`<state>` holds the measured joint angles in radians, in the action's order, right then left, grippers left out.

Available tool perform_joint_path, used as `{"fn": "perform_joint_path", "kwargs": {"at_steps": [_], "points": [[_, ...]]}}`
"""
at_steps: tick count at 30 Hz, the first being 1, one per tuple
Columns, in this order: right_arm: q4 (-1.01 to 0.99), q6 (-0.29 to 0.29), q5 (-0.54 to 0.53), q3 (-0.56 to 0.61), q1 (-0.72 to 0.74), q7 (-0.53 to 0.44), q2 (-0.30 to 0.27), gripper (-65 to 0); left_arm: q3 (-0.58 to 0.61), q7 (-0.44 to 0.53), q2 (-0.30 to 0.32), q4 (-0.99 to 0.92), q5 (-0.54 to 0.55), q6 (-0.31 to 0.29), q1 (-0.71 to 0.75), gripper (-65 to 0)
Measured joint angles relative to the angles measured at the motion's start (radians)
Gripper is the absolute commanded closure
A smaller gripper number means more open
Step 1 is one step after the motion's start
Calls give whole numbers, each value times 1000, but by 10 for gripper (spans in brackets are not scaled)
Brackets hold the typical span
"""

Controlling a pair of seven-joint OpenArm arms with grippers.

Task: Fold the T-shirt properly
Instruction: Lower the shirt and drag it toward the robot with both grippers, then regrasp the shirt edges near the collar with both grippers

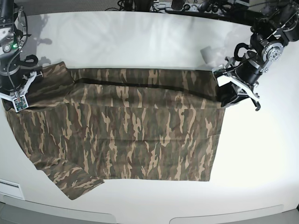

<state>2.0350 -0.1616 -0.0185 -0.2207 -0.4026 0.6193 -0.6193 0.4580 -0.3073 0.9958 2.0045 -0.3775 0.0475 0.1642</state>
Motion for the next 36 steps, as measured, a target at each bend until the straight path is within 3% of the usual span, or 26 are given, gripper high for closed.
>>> {"fn": "perform_joint_path", "kwargs": {"at_steps": [6, 12, 13, 15, 16, 17, 18, 20, 21, 23, 26, 28, 32, 36], "points": [[-39, -31, -24, 0, 7, -19, -1, 0, 0, 13, -1, -15, 5, -34, -12, 0], [-95, -23, -73, 0, 36, -36, 0, 0, 0, 13, -2, -16, 8, -31, -12, 0], [-101, -22, -78, 1, 53, -36, 0, -65, 0, 13, -5, -16, 31, -13, -12, 0], [-106, 28, -98, 2, 78, -38, 0, -256, 1, -6, -24, -16, 74, 100, -13, -65], [-106, 64, -105, 2, 86, -39, -1, -311, 2, -31, -35, -16, 104, 165, -16, -101], [-106, 92, -110, 2, 91, -40, -1, -317, 2, -63, -50, -16, 135, 232, -17, -117], [-106, 100, -114, 2, 93, -29, -1, -311, 0, -89, -64, -17, 175, 290, -18, -117], [-106, 98, -137, 2, 92, -20, -1, -257, 0, -137, -90, -17, 232, 316, -18, -111], [-106, 90, -143, 2, 92, -8, -1, -192, 0, -143, -100, -17, 253, 315, -17, -87], [-106, 91, -184, 2, 92, 18, -1, 0, 0, -141, -118, -17, 274, 315, -15, 0], [-106, 106, -202, 2, 89, 34, 0, 0, 0, -137, -129, -17, 273, 303, -16, 0], [-106, 103, -200, 2, 90, 32, -1, 0, 0, -111, -129, -17, 273, 265, -15, 0], [-106, 60, -233, 2, 90, 31, 3, 0, 0, -141, -132, -17, 164, 275, -16, 0], [-106, 99, -235, 2, 90, 31, 24, 0, 0, -154, -132, -17, 114, 274, -18, 0]]}}
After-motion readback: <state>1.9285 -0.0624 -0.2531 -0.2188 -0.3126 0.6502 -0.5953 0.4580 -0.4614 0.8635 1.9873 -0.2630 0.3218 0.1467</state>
